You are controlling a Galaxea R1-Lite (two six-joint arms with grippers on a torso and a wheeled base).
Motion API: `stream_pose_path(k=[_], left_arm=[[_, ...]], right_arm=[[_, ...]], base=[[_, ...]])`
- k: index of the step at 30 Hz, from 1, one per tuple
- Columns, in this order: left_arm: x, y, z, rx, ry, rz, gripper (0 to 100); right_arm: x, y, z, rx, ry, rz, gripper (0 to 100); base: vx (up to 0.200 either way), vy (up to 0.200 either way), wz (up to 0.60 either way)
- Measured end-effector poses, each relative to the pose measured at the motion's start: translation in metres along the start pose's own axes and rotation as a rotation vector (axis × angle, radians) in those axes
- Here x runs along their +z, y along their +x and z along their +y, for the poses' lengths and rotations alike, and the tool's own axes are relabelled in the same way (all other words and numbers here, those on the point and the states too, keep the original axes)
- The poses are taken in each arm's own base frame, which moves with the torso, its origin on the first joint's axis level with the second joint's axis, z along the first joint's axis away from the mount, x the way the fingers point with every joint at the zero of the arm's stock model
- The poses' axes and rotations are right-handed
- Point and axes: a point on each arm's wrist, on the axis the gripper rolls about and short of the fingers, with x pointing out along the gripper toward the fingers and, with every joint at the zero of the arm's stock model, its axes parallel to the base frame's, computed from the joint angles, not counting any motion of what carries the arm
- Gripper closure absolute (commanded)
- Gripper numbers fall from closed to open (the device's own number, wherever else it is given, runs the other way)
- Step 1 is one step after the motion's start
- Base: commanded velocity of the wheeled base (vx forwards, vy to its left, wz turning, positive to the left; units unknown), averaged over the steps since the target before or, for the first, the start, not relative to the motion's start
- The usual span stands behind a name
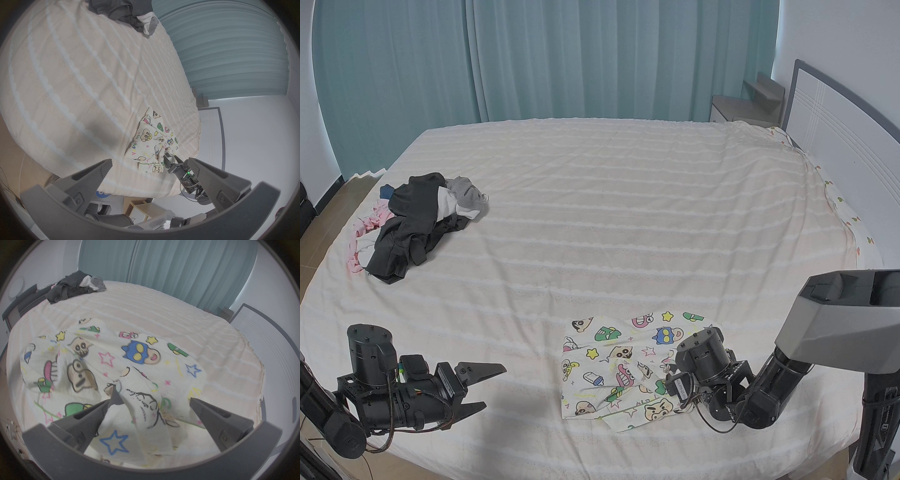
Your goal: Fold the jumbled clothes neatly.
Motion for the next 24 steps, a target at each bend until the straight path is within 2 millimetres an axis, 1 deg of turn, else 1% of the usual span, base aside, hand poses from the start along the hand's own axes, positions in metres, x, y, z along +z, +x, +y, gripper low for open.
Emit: stream_pose_path(k=[3,7,11,18,22,24], left_arm=[[0.0,0.0,0.0,-0.001,0.001,0.001,0],[0.0,0.0,0.0,-0.001,0.001,0.001,0],[0.0,0.0,0.0,-0.001,0.001,0.001,0],[0.0,0.0,0.0,-0.001,0.001,0.001,0],[0.0,0.0,0.0,0.0,0.001,0.001,0],[0.0,0.0,0.0,0.0,0.0,0.001,0]], right_arm=[[-0.005,-0.006,-0.007,-0.011,-0.007,0.014,0],[-0.017,-0.011,-0.021,-0.038,-0.003,0.046,0],[-0.028,-0.016,-0.033,-0.056,0.026,0.031,0],[-0.048,-0.03,-0.046,-0.065,0.044,0.021,0],[-0.056,-0.039,-0.053,-0.07,0.057,0.01,0],[-0.056,-0.041,-0.059,-0.073,0.076,-0.003,0]], base=[[0.0,0.0,0.0],[0.0,0.0,0.0],[0.0,0.0,0.0],[0.0,0.0,0.0],[0.0,0.0,0.0],[0.0,0.0,0.0]])
